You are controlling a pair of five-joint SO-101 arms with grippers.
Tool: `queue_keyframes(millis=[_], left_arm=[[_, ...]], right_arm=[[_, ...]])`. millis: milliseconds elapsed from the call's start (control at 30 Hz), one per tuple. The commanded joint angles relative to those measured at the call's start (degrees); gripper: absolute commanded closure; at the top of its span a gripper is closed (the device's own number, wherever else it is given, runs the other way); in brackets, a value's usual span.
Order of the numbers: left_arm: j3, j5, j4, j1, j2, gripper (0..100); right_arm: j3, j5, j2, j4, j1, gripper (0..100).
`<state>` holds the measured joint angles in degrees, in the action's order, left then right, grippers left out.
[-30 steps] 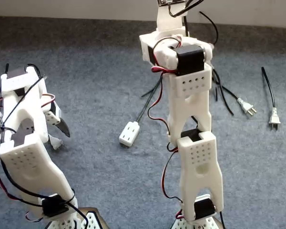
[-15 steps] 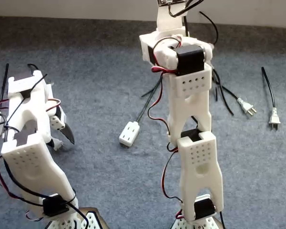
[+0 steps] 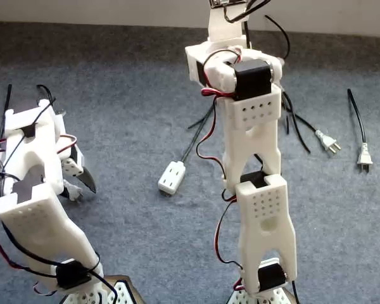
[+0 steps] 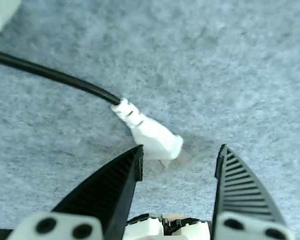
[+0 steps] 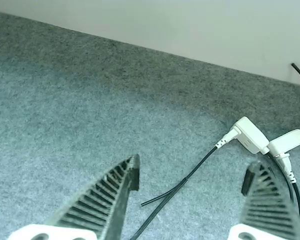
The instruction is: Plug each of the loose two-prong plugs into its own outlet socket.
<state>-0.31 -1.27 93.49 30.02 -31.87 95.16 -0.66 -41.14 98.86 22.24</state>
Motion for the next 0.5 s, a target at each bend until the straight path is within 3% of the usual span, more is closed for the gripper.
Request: queue_keyframes(millis=[0, 267, 467], left_arm=[[0.48, -0.35, -0.79, 1.1, -0.04, 75], [0.4, -0.44, -0.88, 1.01, -0.13, 75], [-4.53, -0.35, 3.52, -0.75, 3.03, 83]], right_arm=[[4.35, -0.62, 0.84, 1.63, 0.48, 67.4], [4.35, -0.62, 0.92, 1.63, 0.48, 67.4], [4.35, -0.62, 1.1, 1.63, 0.48, 67.4]])
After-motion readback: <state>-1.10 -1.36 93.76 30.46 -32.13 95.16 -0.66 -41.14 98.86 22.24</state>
